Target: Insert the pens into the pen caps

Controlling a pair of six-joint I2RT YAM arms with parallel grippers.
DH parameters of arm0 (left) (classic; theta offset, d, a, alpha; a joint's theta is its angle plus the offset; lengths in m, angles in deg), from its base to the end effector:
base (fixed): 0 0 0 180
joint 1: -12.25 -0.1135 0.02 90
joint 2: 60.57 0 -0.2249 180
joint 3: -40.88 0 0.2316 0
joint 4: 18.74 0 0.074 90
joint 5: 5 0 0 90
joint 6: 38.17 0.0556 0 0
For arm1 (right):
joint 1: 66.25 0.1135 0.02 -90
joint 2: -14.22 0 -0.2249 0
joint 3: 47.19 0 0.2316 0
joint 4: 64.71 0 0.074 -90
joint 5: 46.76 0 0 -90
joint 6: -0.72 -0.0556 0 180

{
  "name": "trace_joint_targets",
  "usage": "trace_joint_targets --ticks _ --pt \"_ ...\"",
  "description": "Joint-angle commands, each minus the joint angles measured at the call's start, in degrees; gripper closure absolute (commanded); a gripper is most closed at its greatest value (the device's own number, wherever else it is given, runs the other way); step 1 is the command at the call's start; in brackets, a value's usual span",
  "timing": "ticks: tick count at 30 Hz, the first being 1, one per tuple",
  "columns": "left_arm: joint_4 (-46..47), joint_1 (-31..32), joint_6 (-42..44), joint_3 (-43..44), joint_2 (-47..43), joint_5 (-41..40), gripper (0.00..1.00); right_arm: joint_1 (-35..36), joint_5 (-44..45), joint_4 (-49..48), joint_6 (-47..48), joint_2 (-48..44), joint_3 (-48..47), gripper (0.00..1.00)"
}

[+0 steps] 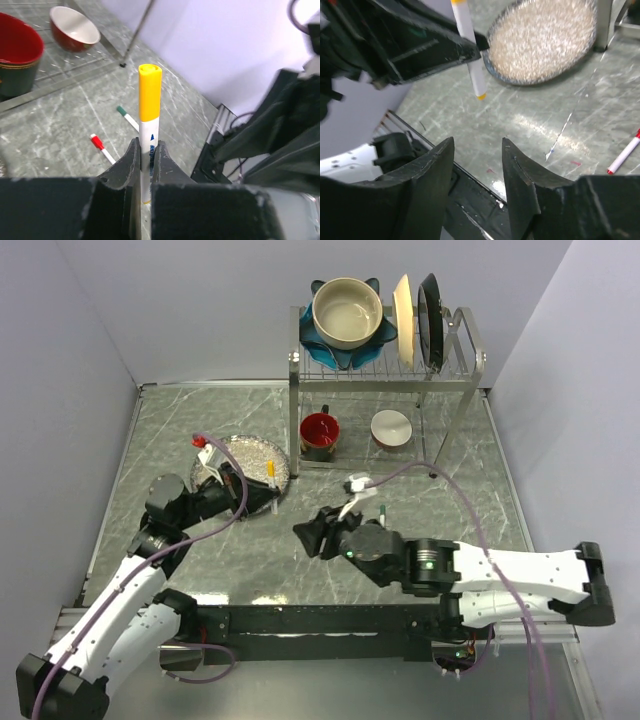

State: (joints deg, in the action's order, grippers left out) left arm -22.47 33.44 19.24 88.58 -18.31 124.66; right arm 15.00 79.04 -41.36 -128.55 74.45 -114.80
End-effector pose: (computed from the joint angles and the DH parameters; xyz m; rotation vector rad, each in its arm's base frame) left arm 0.1745 -0.1057 0.2902 0.4293 1.6386 -1.2506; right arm 0.0706 0.2446 0.3057 -0.2407 1.8782 0.9096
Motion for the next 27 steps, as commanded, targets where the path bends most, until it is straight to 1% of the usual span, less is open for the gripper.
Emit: trace_joint_targets --ticks 1,2,5,6,7,8,9,11,12,14,15,17,18,20,21,22,24,25,27 --pt "-0.6 0.1 0.0 0.1 1.1 -4.4 0.99 -0.2 2.3 2.1 0.6 -7.0 0.9 0.46" --pt "-0.9 0.3 -1.5 -0.1 1.7 -5.1 0.99 -0.2 2.3 3.1 -0.1 -9.1 2.5 0.44" --pt "-1.7 3.8 -5.2 -1.7 4.1 -12.7 0.99 -0.1 3.1 5.5 -2.5 -13.1 6.0 0.32" --pt "-1.4 7.3 -6.2 -3.2 4.9 -15.2 0.99 -0.1 3.4 6.0 -3.0 -14.1 7.1 0.27" --pt "0.4 9.2 -7.8 -4.1 6.8 -19.7 0.99 -0.1 3.4 6.9 -3.4 -15.0 8.6 0.25" --pt "1.2 11.0 -9.0 -4.8 8.0 -21.7 0.99 -0.1 3.6 7.4 -4.2 -16.7 9.3 0.23" --pt "2.0 13.8 -10.2 -6.0 11.0 -23.2 0.99 -0.1 3.8 7.9 -4.6 -17.5 9.8 0.20" --pt "4.6 15.9 -13.1 -6.6 14.7 -25.9 0.99 0.0 3.9 9.6 -5.3 -19.1 10.7 0.17" --pt "4.8 17.7 -13.6 -6.1 18.8 -26.9 0.99 -0.1 4.2 10.1 -5.6 -19.5 10.8 0.14" --pt "3.7 19.4 -14.0 -3.5 23.0 -29.5 0.97 -0.1 4.5 11.6 -6.1 -20.5 11.4 0.13" --pt "3.0 20.8 -14.1 -2.4 27.4 -30.0 0.95 -0.1 4.6 11.9 -6.1 -20.8 11.7 0.12" --pt "0.4 21.6 -14.4 1.1 31.6 -31.1 0.95 -0.1 5.0 12.8 -6.3 -21.6 11.9 0.12" --pt "-0.1 22.1 -14.3 2.1 35.3 -31.1 0.95 0.0 4.9 13.2 -6.5 -21.8 11.9 0.12" --pt "-1.0 22.3 -14.6 4.0 38.3 -31.4 0.94 0.0 5.1 14.2 -6.4 -22.6 11.9 0.12" --pt "-1.1 22.5 -14.8 4.5 40.8 -31.2 0.92 0.0 5.3 14.4 -6.5 -22.9 12.1 0.12" --pt "-1.2 22.6 -15.1 4.9 41.9 -31.3 0.88 0.0 5.4 14.9 -6.6 -23.5 12.2 0.12" --pt "-2.5 22.7 -15.3 6.3 44.6 -31.7 0.86 -0.1 5.7 15.2 -6.7 -23.9 12.3 0.12" --pt "-3.2 22.7 -15.6 6.8 45.2 -32.1 0.82 0.0 5.8 15.6 -6.7 -24.5 12.3 0.12" --pt "-5.5 22.8 -15.7 8.0 46.7 -34.0 0.78 -0.1 5.8 16.1 -6.7 -24.7 12.0 0.12"
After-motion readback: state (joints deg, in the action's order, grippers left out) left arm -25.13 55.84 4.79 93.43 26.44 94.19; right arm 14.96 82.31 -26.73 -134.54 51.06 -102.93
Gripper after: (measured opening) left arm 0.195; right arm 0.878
